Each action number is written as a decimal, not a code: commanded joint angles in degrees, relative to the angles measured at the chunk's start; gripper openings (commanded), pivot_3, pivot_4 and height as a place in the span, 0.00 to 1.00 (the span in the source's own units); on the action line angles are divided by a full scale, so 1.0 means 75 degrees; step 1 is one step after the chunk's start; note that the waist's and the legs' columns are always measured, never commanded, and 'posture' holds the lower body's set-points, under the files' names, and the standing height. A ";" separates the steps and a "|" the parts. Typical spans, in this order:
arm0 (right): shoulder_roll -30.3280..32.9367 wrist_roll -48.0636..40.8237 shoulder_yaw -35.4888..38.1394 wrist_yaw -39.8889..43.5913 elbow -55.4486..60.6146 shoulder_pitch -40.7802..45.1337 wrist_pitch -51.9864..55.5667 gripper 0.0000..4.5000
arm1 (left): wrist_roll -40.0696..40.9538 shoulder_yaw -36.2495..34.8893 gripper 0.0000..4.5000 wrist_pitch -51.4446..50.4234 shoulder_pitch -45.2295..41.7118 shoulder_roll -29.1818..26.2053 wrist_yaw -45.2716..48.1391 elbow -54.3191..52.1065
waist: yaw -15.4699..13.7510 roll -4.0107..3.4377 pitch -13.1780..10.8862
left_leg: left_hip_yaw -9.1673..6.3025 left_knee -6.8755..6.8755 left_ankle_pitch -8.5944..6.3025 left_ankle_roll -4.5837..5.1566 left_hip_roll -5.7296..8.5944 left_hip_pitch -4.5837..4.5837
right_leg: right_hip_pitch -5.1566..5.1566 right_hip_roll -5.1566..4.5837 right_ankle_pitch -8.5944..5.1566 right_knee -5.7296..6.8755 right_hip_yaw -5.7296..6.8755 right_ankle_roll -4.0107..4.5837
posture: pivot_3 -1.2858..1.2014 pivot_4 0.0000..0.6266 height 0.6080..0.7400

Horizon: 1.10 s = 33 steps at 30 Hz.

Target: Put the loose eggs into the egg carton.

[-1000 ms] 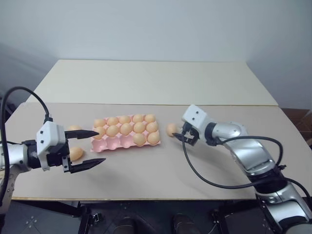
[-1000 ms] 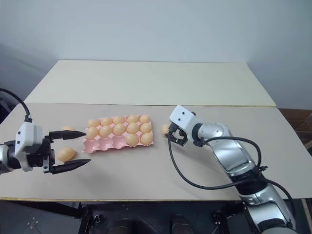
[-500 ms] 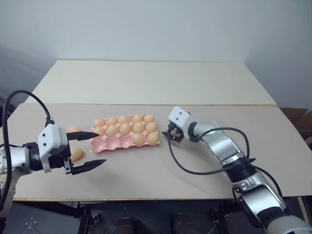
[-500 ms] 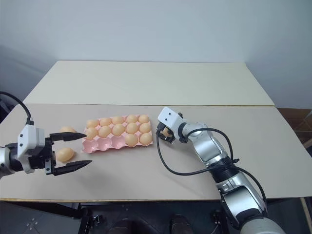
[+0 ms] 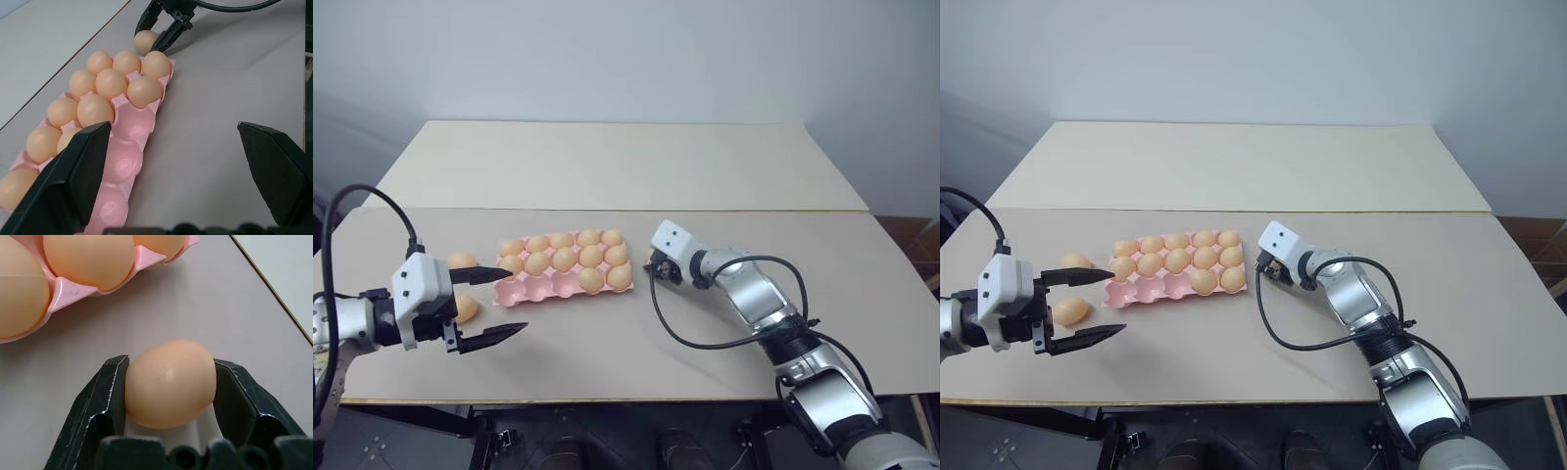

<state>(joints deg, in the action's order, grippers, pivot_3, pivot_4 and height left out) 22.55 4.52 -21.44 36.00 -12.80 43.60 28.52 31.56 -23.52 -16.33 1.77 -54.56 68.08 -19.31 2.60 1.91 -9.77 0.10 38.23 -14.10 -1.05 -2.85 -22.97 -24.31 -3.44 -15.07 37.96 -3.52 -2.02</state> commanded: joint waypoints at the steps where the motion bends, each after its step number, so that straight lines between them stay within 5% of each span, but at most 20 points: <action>1: 0.0138 0.0123 0.0275 -0.0043 0.0452 -0.0078 -0.0044 0.52 | -0.0036 -0.0120 1.00 0.0184 -0.0072 -0.0028 -0.0041 -0.0031 | -0.0001 0.0000 0.0000 | 0.0000 0.0000 0.0000 0.0000 0.0000 0.0000 | 0.0000 0.0000 0.0000 0.0000 0.0000 0.0000 | 0.52 0.24 1.00; 7: 0.0319 0.0142 0.0629 -0.0064 0.1795 0.0194 0.0152 0.52 | -0.0175 -0.0579 1.00 0.0195 0.0297 -0.0129 0.0001 0.0197 | 0.0033 -0.0002 -0.0001 | 0.0001 0.0000 0.0000 0.0000 0.0000 -0.0001 | -0.0004 0.0000 0.0000 0.0001 -0.0002 0.0000 | 0.52 0.24 1.00; 14: -0.0675 -0.0298 0.0604 -0.0001 0.2692 0.0685 0.0687 0.52 | -0.0371 -0.0989 1.00 0.0273 0.0731 -0.0139 -0.0031 0.0412 | 0.0113 -0.0002 -0.0001 | -0.0002 -0.0001 0.0000 0.0000 -0.0003 0.0003 | -0.0004 0.0003 0.0000 0.0005 -0.0003 0.0000 | 0.52 0.24 1.00; 23: -0.2276 -0.0071 -0.0529 -0.0268 0.1956 0.0601 0.0085 0.52 | -0.0281 -0.1607 1.00 0.0097 0.1441 -0.0073 -0.0060 0.0250 | 0.0150 -0.0001 -0.0001 | -0.0003 -0.0002 0.0000 0.0000 -0.0003 0.0002 | -0.0006 -0.0001 0.0000 0.0007 0.0000 0.0001 | 0.52 0.24 1.00; 33: -0.2854 0.0456 -0.1192 -0.0433 0.0816 0.0622 -0.1175 0.52 | -0.0209 -0.1692 1.00 -0.0089 0.1373 -0.0182 -0.0084 0.0164 | 0.0178 0.0000 0.0000 | -0.0005 -0.0003 0.0001 -0.0002 -0.0003 0.0002 | -0.0005 -0.0002 0.0001 0.0005 0.0005 0.0001 | 0.52 0.24 1.00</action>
<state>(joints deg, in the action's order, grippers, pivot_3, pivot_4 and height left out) 1.39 7.05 -30.21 33.44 -7.03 47.82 22.71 29.37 -34.45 -16.91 12.50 -54.90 67.70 -17.00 3.94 1.91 -9.76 0.06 38.20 -14.09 -1.06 -2.87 -22.95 -24.35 -3.46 -15.07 38.00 -3.49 -2.01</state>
